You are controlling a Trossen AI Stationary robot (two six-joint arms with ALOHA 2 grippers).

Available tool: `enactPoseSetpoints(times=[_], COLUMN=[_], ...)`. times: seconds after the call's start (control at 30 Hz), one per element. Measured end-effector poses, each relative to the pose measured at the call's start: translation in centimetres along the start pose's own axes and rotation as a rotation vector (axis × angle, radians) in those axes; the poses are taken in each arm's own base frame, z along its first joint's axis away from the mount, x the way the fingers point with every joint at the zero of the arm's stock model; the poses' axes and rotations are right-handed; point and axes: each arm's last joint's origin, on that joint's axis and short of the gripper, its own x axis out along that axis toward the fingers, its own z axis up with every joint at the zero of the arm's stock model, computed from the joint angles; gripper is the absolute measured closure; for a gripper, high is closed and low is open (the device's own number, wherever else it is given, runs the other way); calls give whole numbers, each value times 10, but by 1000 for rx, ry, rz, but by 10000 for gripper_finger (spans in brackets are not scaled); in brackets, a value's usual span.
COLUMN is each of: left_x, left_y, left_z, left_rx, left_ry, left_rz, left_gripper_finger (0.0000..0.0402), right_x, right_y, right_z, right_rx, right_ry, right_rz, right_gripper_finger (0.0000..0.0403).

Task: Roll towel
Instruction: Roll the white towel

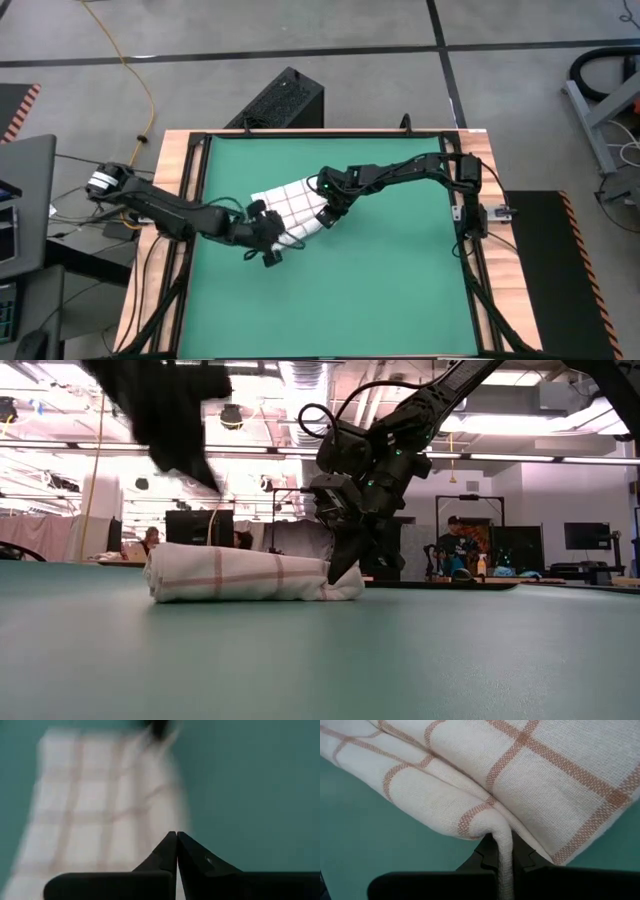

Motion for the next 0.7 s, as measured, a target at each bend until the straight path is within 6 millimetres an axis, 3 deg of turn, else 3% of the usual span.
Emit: enactPoseSetpoints(times=[0.07, 0.17, 0.47, 0.7], left_x=[-17, -22, 28, 38], left_y=[-9, -20, -49, -51], left_z=[10, 2, -39, -46], left_rx=[-4, 47, 230, 256], left_ry=[-106, -74, 174, 259], left_rz=[-101, -159, -171, -39], left_gripper_finger=[401, 402, 401, 401], right_x=[0, 0, 0, 0], right_y=[0, 0, 0, 0], right_z=[0, 0, 1, 1], right_rx=[0, -4, -2, -1], right_ry=[0, 0, -4, -5], right_rz=[-1, -1, 0, 0], right_gripper_finger=[381, 381, 381, 381])
